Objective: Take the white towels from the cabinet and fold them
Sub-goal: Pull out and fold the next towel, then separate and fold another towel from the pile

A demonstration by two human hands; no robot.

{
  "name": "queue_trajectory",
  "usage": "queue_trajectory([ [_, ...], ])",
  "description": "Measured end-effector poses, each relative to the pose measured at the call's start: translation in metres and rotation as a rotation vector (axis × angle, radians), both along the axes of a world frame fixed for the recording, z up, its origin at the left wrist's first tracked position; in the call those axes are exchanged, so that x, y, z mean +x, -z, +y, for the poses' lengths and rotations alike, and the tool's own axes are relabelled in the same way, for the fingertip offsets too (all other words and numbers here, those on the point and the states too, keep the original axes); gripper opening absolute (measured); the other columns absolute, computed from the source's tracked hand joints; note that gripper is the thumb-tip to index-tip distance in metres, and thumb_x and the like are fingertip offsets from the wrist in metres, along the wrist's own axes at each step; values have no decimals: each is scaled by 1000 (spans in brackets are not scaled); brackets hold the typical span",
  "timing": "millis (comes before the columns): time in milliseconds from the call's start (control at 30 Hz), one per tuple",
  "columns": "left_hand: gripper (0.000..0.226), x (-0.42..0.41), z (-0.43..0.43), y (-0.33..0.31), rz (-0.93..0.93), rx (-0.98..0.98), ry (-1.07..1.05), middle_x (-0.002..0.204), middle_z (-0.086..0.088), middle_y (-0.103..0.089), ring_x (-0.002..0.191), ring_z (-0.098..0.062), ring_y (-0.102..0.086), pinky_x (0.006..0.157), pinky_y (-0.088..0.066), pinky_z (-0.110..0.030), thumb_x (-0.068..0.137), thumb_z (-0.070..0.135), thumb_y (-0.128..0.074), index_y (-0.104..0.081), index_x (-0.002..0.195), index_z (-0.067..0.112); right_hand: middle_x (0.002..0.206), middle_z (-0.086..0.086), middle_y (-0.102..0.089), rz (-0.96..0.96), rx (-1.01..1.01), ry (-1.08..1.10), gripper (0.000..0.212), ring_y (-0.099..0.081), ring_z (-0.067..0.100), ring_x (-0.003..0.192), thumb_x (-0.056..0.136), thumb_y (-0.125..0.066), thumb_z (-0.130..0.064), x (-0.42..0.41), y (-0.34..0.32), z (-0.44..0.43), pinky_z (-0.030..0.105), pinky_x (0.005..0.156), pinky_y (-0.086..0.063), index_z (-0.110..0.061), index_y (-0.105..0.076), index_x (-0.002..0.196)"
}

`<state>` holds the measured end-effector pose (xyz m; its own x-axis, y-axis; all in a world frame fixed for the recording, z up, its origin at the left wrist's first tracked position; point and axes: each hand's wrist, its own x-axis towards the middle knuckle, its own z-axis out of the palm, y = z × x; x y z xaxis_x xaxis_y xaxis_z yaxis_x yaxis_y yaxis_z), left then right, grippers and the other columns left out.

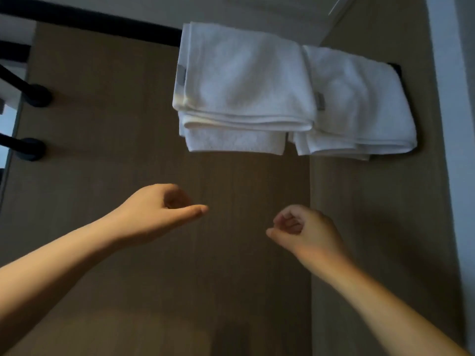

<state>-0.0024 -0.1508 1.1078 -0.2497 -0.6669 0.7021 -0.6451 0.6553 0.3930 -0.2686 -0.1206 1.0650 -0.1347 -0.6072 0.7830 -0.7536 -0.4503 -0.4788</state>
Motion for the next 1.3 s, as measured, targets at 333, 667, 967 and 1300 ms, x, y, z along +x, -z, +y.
queue_trajectory([
  [333, 37, -10, -6, 140, -520, 80, -103, 102, 10, -63, 94, -9, -61, 84, -51, -29, 82, 52, -63, -60, 107, 25, 94, -9, -66, 474, 478, 117, 23, -63, 11, 93, 76, -78, -39, -13, 101, 12, 33, 85, -52, -29, -66, 93],
  [667, 44, -39, 21, 310, -774, 424, -110, 120, 2, -59, 109, -17, -57, 87, -44, -28, 89, 49, -57, -52, 124, 23, 108, -8, -62, 588, 893, 33, 33, -59, 13, 105, 81, -74, -42, -27, 249, 26, 30, 88, -49, -27, -64, 109],
  [967, 41, -45, 84, 421, -642, 737, -158, 118, 3, -59, 107, -15, -58, 87, -44, -25, 89, 50, -55, -55, 121, 24, 108, -11, -63, 525, 1072, -178, 31, -60, 8, 105, 83, -71, -34, -16, 342, 48, 28, 87, -50, -28, -64, 113],
  [1300, 36, 10, 129, 439, -302, 867, -321, 117, 11, -57, 100, -4, -57, 82, -44, -16, 90, 47, -58, -54, 122, 30, 109, -18, -62, 314, 975, -319, 27, -55, -2, 106, 86, -72, -33, 44, 367, 61, 14, 90, -42, -32, -64, 112],
])
